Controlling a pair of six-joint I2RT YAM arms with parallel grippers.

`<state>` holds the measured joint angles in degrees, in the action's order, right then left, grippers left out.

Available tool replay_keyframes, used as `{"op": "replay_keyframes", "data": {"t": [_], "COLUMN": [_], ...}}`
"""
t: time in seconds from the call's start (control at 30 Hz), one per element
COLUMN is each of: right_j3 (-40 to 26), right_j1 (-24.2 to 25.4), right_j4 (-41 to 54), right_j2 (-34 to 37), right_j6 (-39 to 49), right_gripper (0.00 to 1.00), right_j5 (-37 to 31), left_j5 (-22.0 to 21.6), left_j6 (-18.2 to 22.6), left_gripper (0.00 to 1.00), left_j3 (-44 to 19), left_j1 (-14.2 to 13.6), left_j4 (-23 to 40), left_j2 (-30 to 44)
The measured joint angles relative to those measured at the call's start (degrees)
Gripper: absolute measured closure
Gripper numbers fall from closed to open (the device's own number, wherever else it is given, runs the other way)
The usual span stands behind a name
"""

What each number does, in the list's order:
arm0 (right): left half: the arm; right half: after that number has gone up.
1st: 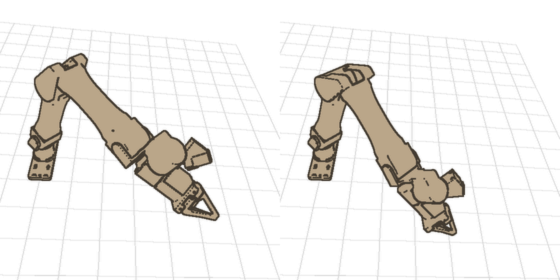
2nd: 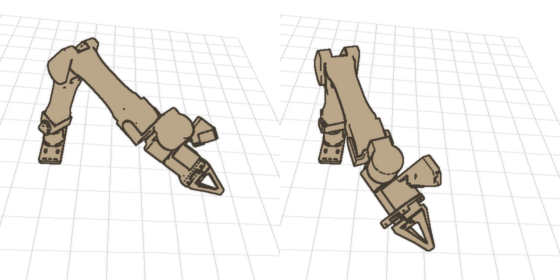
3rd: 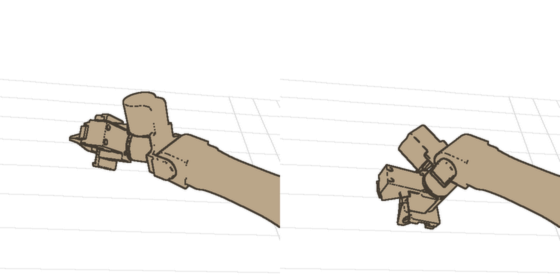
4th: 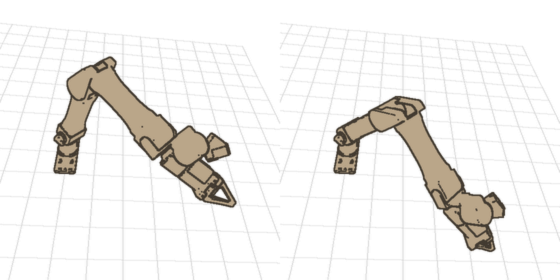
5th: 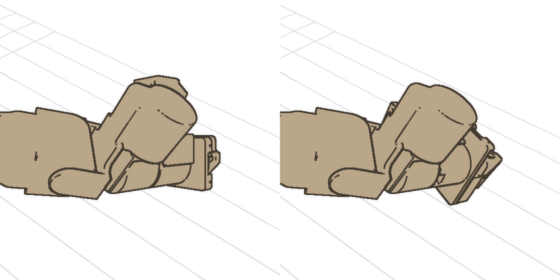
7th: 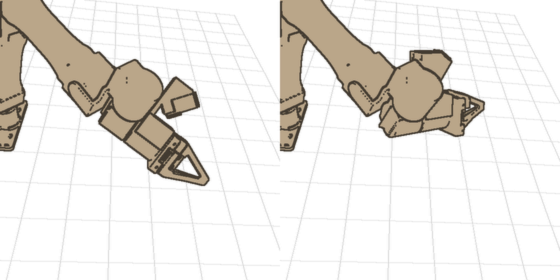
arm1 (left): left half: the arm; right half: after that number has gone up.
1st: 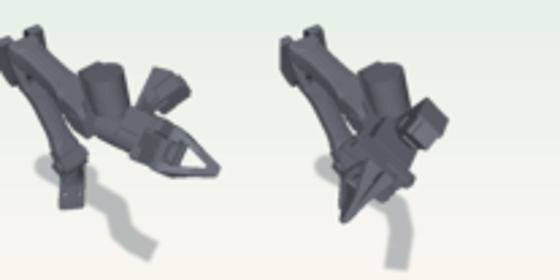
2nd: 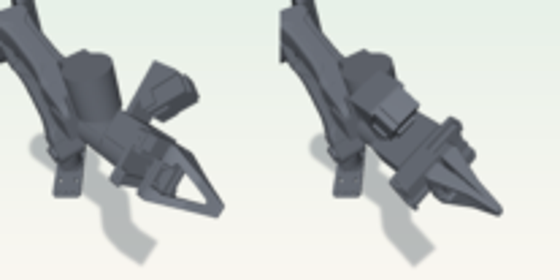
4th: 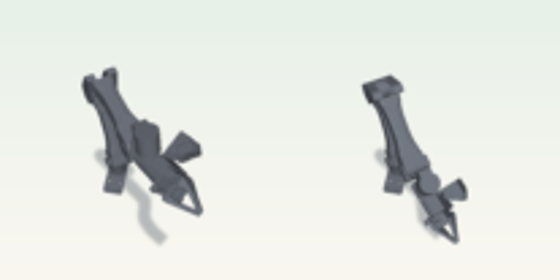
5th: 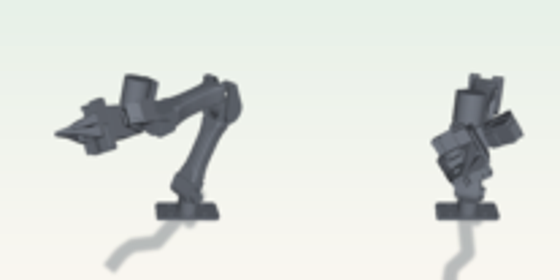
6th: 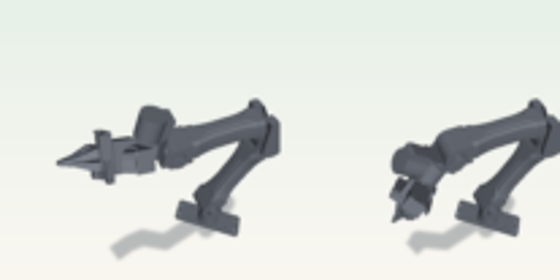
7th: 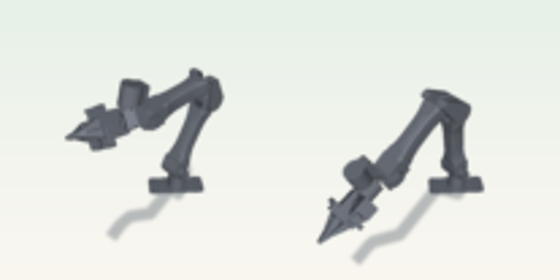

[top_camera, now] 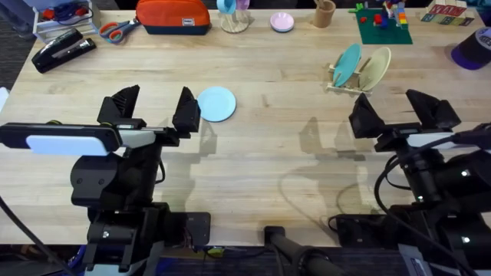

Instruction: Pick up the plates from the table one by one and place each into a slot on the dish rack.

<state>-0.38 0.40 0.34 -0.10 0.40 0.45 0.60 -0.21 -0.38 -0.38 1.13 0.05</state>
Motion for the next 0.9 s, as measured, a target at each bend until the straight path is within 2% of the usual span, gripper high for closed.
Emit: {"op": "replay_keyframes", "data": {"t": [0.9], "right_j3": [-0.04], "right_j1": [0.26], "right_j4": [0.13], "right_j2": [0.00], "right_j6": [0.97], "right_gripper": [0.007], "right_j5": [0.07], "left_j5": [0.00], "left_j6": [0.00], "left_gripper": [0.006], "left_j3": [-0.07], "left_j1": [-0.02], "left_j4": [-0.04], "left_j2": [0.00]}}
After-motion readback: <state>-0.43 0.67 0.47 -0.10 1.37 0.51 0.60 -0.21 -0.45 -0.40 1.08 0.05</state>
